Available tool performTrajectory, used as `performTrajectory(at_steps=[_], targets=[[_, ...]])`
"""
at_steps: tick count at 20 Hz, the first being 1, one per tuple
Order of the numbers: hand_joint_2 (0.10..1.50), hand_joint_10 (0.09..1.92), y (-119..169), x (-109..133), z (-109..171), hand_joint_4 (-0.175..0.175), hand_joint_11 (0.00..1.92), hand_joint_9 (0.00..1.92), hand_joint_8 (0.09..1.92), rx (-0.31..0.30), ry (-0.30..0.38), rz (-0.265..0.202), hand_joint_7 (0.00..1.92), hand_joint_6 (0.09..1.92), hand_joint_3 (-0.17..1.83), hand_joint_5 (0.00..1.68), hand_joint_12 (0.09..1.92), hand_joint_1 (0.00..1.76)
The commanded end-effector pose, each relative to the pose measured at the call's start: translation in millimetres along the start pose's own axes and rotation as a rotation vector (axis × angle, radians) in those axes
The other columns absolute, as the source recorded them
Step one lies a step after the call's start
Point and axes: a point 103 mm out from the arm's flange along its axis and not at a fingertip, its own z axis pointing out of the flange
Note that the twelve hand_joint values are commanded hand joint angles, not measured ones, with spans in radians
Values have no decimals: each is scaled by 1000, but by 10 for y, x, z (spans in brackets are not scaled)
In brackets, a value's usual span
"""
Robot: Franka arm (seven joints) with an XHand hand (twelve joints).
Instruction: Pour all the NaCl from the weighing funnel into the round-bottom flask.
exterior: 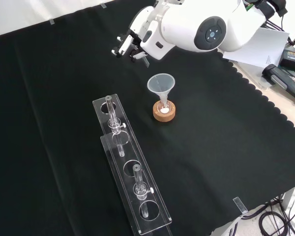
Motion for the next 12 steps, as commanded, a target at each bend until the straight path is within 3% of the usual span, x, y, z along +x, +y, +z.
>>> performTrajectory(at_steps=[1,5,12], targets=[[541,95,-72,-128,43,175,0,1375,123,25,-5,23,1754,624,825,1340,1504,1129],[541,95,-24,20,-16,175,0,1376,122,5,13,-7,1755,625,826,1340,1505,1129],[541,93,-67,-114,34,175,0,1378,119,30,2,31,1756,627,827,1339,1505,1129]])
